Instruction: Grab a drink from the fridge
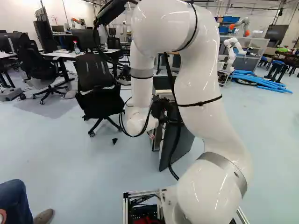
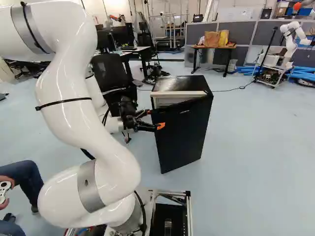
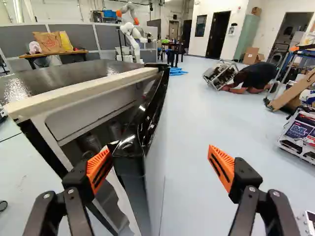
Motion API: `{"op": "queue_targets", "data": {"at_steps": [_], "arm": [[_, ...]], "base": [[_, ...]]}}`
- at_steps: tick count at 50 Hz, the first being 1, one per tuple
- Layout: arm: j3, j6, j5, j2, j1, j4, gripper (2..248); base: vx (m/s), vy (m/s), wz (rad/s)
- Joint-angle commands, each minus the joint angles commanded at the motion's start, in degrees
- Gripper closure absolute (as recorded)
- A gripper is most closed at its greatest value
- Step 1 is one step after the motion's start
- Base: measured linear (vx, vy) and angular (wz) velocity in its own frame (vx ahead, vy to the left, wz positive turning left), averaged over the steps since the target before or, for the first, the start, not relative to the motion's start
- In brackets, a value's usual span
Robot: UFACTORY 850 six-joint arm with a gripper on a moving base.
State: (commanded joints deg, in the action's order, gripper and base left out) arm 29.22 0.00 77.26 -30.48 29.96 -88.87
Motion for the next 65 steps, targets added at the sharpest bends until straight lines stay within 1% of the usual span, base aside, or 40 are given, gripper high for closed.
{"op": "queue_targets", "data": {"at_steps": [9,18,27,34,41,48,56,65], "arm": [[-3.11,0.00,0.69,1.16,0.77,-1.83,3],[-5.86,0.00,1.79,2.05,1.00,-3.73,3],[-8.23,0.00,3.12,2.67,0.73,-5.76,3],[-9.59,0.00,3.67,2.94,-0.05,-7.37,3],[-10.35,0.00,3.67,3.05,-1.57,-8.72,3],[-10.67,0.00,3.67,3.09,-3.65,-9.81,3],[-10.55,0.00,3.67,3.08,-6.58,-11.03,3],[-9.92,0.00,3.72,3.05,-10.42,-12.42,3]], "base": [[0.000,0.000,0.000],[0.000,0.000,0.000],[0.000,0.000,0.000],[0.000,0.000,0.000],[0.000,0.000,0.000],[0.000,0.000,0.000],[0.000,0.000,0.000],[0.000,0.000,0.000]]}}
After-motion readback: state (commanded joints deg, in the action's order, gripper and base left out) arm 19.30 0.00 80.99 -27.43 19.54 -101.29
